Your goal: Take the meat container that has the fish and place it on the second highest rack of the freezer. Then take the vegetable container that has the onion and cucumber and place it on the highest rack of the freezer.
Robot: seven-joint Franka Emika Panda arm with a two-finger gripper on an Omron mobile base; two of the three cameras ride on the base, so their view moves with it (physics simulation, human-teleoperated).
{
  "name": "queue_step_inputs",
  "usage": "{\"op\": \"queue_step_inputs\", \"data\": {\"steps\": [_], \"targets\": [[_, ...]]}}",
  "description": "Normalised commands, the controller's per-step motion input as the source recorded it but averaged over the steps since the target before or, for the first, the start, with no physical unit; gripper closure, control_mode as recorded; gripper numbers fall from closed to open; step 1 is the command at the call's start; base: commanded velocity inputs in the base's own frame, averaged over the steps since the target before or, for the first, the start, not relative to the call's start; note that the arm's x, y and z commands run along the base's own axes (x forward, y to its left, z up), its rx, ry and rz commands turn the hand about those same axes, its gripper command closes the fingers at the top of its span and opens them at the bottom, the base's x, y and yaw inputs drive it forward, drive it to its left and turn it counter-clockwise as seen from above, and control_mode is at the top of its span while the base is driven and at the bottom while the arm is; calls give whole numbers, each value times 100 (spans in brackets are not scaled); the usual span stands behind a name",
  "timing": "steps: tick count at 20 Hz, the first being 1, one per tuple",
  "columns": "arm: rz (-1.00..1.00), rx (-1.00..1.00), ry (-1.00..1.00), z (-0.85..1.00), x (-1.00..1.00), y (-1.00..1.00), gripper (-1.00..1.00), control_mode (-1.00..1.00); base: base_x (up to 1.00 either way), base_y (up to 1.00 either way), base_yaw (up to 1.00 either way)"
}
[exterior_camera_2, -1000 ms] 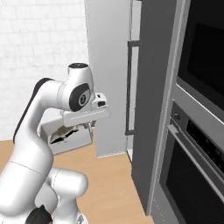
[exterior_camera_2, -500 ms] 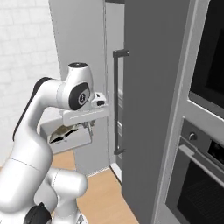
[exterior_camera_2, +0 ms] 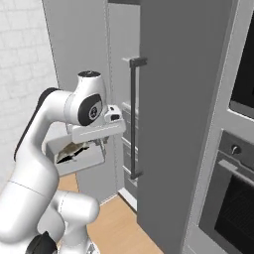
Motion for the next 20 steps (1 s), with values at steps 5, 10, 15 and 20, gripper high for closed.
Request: {"op": "queue_step_inputs", "data": {"steps": [5,10,15,20], "targets": [[0,0,0,0,0,0,100,100,33,63,-26],[0,0,0,0,0,0,100,100,13,49,-27],[0,0,0,0,0,0,100,100,5,33,-38],[0,0,0,0,0,0,100,100,30,51,-39]]}}
